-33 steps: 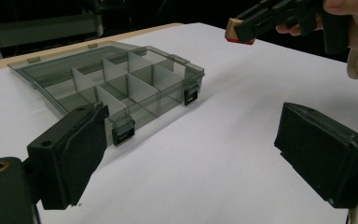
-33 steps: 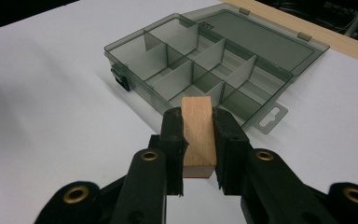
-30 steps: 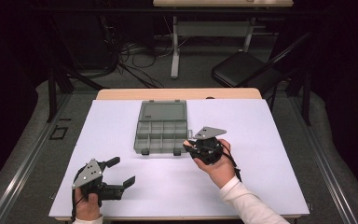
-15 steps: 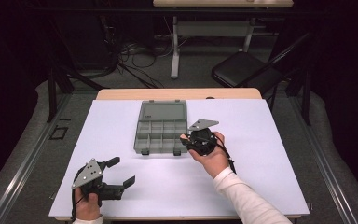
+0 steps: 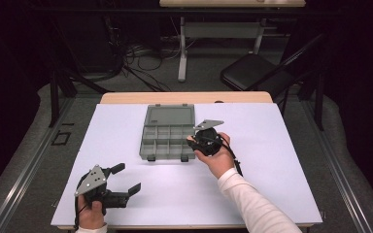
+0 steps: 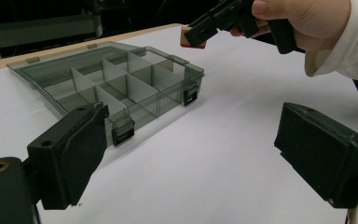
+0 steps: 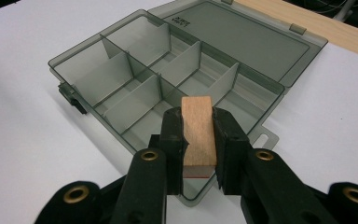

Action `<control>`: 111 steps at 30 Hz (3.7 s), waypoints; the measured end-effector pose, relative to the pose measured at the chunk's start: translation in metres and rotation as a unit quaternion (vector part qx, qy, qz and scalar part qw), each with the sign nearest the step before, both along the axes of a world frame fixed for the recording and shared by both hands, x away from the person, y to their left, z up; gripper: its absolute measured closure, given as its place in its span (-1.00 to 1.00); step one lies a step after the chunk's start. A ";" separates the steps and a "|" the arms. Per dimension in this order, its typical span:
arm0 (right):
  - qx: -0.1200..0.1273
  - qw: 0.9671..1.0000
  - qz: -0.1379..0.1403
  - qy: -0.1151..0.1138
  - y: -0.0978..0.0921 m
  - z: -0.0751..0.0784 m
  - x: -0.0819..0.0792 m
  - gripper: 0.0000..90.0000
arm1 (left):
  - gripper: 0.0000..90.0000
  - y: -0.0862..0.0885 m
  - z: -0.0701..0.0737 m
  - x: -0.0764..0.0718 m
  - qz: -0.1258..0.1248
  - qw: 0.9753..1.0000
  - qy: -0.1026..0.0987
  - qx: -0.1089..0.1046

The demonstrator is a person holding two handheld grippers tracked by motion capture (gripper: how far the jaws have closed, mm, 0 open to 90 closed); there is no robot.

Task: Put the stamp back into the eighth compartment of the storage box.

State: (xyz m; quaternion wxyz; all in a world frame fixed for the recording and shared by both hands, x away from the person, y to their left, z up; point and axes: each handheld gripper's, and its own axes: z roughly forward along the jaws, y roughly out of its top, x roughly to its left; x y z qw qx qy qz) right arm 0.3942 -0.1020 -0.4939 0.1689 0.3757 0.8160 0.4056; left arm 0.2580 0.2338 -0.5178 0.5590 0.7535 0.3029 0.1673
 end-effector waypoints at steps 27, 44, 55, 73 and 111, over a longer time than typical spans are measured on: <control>-0.024 0.999 -0.009 0.025 0.015 -0.029 0.017 0.68 | -0.80 0.000 0.000 0.000 -0.002 1.000 0.002 -0.002; -0.038 0.999 -0.005 0.032 0.019 -0.036 0.018 0.68 | -0.80 0.000 0.000 0.000 -0.002 1.000 0.001 -0.002; -0.039 0.999 -0.007 0.034 0.019 -0.037 0.018 0.68 | -0.79 0.000 0.000 0.000 -0.002 1.000 0.001 -0.002; -0.044 0.998 -0.012 0.033 0.018 -0.038 0.019 0.59 | -0.80 0.000 0.000 0.000 -0.002 1.000 0.000 0.000; -0.015 1.000 -0.024 0.002 0.003 -0.020 0.019 -0.39 | -0.79 0.000 -0.002 0.004 -0.003 1.000 0.007 -0.003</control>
